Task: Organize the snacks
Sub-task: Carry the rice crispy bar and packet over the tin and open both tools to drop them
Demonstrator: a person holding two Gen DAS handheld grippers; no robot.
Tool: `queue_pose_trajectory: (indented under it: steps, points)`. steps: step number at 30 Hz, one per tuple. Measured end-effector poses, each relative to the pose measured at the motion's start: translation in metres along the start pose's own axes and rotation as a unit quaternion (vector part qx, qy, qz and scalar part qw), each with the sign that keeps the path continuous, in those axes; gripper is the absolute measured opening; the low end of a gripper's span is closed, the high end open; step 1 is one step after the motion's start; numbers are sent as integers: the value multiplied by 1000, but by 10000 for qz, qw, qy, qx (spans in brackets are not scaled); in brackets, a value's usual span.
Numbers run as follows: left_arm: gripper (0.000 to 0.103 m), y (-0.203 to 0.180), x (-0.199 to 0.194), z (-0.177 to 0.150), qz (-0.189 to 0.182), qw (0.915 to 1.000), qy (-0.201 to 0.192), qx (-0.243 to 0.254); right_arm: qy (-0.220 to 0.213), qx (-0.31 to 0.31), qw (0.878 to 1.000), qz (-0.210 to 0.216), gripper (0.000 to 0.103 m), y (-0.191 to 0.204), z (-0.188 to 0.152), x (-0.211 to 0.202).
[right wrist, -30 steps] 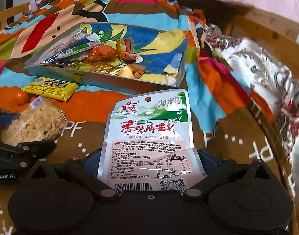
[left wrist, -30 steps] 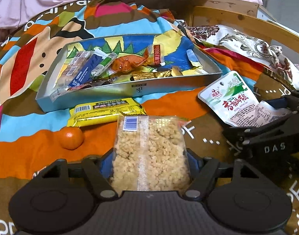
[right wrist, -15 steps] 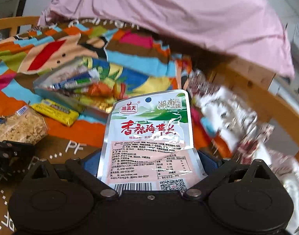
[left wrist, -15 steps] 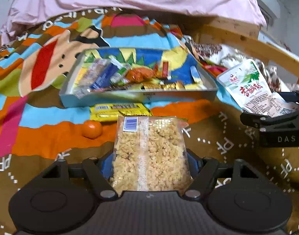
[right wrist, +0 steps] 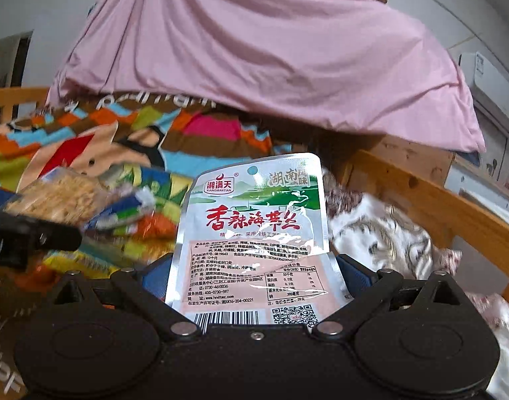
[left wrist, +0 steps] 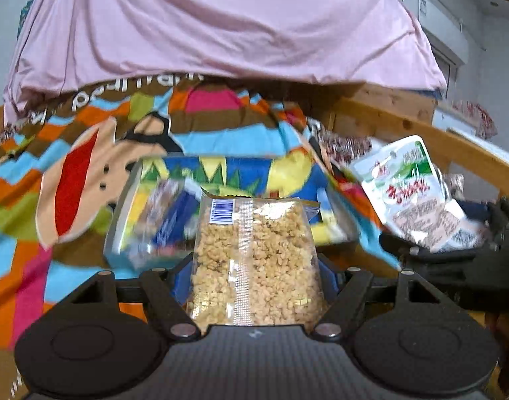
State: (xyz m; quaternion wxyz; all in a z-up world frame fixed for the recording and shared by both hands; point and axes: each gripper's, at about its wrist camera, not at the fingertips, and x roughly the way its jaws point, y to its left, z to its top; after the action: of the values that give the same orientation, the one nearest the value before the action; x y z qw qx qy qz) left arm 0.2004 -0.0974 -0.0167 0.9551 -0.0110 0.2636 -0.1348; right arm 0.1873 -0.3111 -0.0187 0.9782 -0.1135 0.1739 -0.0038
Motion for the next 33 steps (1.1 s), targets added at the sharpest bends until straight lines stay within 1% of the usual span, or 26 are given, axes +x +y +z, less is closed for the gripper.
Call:
queue_pose_trajectory:
  steps: [3,7,11,14,16,20,21,23,25,29,33]
  points:
    - [76,5,13,22,18,9999,-86,-98,-211,49,9997,-94,99,-3,2,15]
    - [76,20,34,48,-52,9993,-117,-353,-466,163,9986,-177,99,-5,5,40]
    - [76,34,60,70,14,9988,-157,-469,-717,294,9969,-157,99,-6,16,64]
    - [76,38,83,83,102,9985,-197,-504,-823,226,9962,-148,99,-2,22,85]
    - [76,39,98,90,161,9984,-211,-494,-804,199,9965,-109,99,1,21,98]
    - [76,39,131,96,214,9982,-150,-534,-679,95,9976,-26,99,7,18,122]
    - [76,39,139,96,206,9982,-87,-565,-595,103,9982,-40,99,8,17,128]
    - [76,40,158,99,142,9979,119,-615,-367,313,9988,-48,99,5,18,141]
    - [76,41,171,99,57,9974,226,-688,-150,449,9989,-39,99,5,19,154]
    - [76,42,195,96,57,9953,560,-784,259,545,9982,66,99,9,15,174]
    - [76,38,214,91,271,9941,872,-580,494,426,9977,172,99,19,8,184]
